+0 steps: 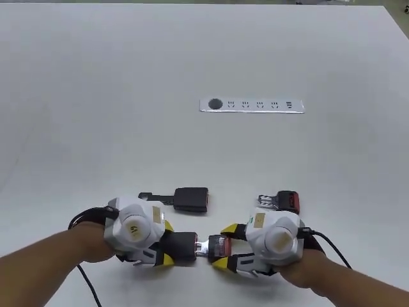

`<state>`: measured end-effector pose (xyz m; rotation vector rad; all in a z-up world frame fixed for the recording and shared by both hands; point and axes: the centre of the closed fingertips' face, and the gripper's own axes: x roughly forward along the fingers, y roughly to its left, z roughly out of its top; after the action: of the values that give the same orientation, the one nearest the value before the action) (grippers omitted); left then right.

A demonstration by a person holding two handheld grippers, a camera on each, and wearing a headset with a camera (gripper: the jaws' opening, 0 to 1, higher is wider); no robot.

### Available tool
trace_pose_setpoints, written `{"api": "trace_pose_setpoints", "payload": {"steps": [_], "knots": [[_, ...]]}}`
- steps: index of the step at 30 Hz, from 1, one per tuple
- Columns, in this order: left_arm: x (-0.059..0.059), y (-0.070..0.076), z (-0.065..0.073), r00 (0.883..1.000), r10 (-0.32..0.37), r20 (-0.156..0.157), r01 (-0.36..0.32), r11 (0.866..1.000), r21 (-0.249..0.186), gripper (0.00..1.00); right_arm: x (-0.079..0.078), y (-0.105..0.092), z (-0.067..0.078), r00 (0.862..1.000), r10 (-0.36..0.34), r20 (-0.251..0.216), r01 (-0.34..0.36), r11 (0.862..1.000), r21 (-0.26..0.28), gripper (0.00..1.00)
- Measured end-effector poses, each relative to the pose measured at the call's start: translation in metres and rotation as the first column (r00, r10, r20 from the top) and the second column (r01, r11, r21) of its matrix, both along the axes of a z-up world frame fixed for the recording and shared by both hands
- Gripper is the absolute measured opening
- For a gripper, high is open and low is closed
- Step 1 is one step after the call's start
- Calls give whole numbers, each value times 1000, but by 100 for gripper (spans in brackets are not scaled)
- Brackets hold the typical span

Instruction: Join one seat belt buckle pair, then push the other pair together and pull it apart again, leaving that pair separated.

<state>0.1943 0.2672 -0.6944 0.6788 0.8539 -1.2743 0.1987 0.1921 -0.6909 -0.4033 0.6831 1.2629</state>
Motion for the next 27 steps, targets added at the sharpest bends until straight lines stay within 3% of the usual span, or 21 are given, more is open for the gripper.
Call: {"api": "trace_pose_setpoints", "payload": {"steps": [27], "knots": [[4, 2, -2, 1000, -16, -12, 16, 1000, -9, 32, 3, 17, -1, 1000, 29, -6, -29, 999, -25, 34]]}}
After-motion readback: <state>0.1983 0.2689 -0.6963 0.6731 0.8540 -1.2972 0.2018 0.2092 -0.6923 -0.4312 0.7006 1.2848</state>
